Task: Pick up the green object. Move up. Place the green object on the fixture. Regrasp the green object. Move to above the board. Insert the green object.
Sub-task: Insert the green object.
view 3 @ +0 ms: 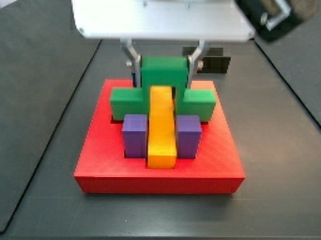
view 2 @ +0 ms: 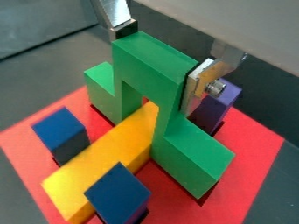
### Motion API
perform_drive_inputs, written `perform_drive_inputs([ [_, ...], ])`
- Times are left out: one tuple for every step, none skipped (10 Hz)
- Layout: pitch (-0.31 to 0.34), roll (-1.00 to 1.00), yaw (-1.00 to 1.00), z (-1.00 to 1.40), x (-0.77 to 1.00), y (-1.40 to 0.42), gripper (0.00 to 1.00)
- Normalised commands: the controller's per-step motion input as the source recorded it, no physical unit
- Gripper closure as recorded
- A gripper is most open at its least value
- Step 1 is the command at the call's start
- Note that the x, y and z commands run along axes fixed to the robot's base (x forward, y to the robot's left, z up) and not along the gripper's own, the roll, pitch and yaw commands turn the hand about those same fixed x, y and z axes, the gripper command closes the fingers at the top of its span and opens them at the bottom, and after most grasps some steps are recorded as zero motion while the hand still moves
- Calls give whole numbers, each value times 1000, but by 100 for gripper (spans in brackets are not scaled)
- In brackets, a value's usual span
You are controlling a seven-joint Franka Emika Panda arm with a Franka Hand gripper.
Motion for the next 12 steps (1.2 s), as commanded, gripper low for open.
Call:
perform_drive_inputs([
  [0, -164, -29, -294, 0, 0, 100],
  [0, -137, -31, -214, 0, 46, 100],
  [53, -129, -46, -163, 0, 214, 100],
  [84, -116, -66, -140, -43, 323, 100],
  [27, -64, -80, -126, -154, 180, 100],
  [-47, -69, -111, -54, -374, 20, 100],
  [-120, -31, -46, -94, -477, -23, 100],
  [-104, 0, 0, -146, -474, -177, 100],
  [-81, 0, 0, -169, -297, -149, 100],
  [-7, -17, 0, -571, 157, -83, 100],
  [0, -104, 0, -917, 506, 9, 100],
  [-50, -121, 0, -909, 603, 106, 100],
])
